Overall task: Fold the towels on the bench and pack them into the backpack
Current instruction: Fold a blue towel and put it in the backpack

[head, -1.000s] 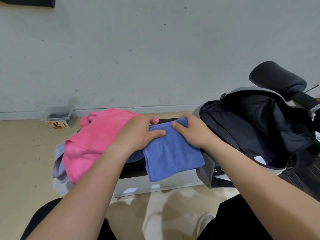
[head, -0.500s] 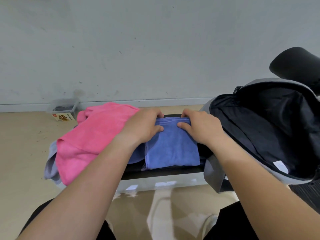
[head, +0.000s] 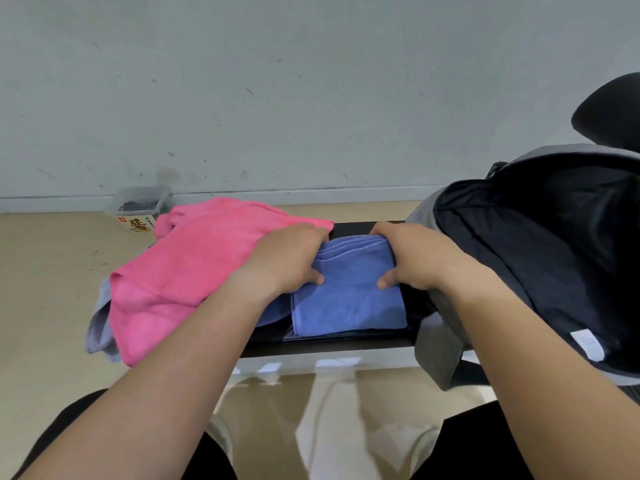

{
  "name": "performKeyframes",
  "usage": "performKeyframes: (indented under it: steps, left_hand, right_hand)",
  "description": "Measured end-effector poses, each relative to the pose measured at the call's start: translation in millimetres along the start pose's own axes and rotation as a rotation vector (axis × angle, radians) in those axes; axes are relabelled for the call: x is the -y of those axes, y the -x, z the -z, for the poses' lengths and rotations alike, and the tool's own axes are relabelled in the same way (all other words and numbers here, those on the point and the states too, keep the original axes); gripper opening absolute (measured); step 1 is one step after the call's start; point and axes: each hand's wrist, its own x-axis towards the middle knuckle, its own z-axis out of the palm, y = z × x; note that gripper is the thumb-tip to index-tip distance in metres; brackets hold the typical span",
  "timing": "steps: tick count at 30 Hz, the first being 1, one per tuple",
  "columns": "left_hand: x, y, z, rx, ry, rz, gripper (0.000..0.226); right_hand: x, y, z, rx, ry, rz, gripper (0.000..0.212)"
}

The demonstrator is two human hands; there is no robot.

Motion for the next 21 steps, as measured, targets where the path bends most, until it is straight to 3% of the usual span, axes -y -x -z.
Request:
performKeyframes:
  steps: [2,9,16,21]
  left_hand:
    - [4,4,0,0.019,0.010,0.005,0.041]
    - [-1,11,-4,-0.079,0.101,0.008,0.035]
    - [-1,20,-5,-0.230,-0.168,-0.084,0.028]
    - [6,28,-16,-0.225,-0.161,-0.179,0.036]
  right_hand:
    - [-2,1,-1,-0.038,0.001,-0.004,0.046]
    - [2,12,2,-0.072,-0.225,0.031,0.053]
    - [4,16,-5,-0.150,0.088,0.062,0.026]
    - [2,23,-19,-0.210,0.091,0.181,0.037]
